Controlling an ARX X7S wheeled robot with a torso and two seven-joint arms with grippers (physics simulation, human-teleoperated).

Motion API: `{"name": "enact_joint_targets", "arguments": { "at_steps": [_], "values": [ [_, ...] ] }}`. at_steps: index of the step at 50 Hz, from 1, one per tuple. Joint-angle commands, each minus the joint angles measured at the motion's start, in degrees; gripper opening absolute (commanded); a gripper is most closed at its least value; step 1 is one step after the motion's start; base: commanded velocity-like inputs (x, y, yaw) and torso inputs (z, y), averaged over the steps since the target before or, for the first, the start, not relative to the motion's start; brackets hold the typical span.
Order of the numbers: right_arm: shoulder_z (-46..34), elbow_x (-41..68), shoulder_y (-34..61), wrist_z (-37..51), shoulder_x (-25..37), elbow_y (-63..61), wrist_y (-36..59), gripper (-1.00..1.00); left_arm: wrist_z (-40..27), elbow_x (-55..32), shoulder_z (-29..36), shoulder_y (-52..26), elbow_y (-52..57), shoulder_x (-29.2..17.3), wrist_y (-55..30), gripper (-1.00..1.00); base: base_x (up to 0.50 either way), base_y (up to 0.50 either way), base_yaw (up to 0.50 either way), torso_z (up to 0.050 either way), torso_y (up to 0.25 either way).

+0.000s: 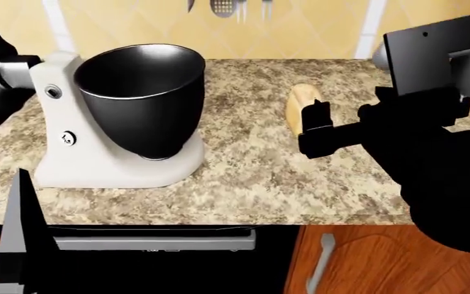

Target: Place the bread in the stand mixer bowl.

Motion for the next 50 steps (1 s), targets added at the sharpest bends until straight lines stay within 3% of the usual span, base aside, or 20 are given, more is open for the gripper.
{"name": "enact_joint_targets", "arguments": {
  "at_steps": [1, 13, 20, 29, 40, 50],
  "values": [
    [-1.77, 0.96, 3.32, -0.07, 0.2, 2.6, 0.85, 1.0, -0.7, 0.18, 4.23, -4.08, 0.01, -0.72, 0.2, 1.0, 0.5, 0.0, 0.0, 0.0, 0.0],
    [-2.33, -1.13, 2.6, -0.38, 0.44, 3.11, 0.04, 1.0, -1.17, 0.43, 6.63, -6.28, 0.01, -1.12, 0.53, 1.0, 0.48, 0.0, 0.0, 0.0, 0.0],
    [-4.22, 0.78, 3.37, 4.63, 1.01, 5.47, -1.08, 1.0, -1.42, 0.43, 7.11, -6.83, 0.01, -1.48, 0.75, 1.0, 0.0, 0.0, 0.0, 0.0, 0.002],
    [-4.72, 0.43, 3.36, 4.74, 1.64, 7.84, -1.81, 1.0, -1.15, 0.34, 7.73, -7.35, 0.01, -1.0, 0.26, 1.0, 0.0, 0.0, 0.0, 0.0, 0.0],
    [-8.41, 10.44, 2.82, 8.12, 1.63, 11.5, -3.22, 1.0, -0.99, 0.18, 9.89, -9.53, 0.01, -0.6, -0.03, 1.0, 0.0, 0.0, 0.0, 0.0, 0.0],
    [-8.82, 6.19, 1.5, 4.53, 1.11, 12.95, -3.32, 1.0, -1.11, 0.31, 12.22, -11.52, 0.01, -0.53, -0.01, 1.0, 0.0, 0.0, 0.0, 0.0, 0.0]
  ]
}}
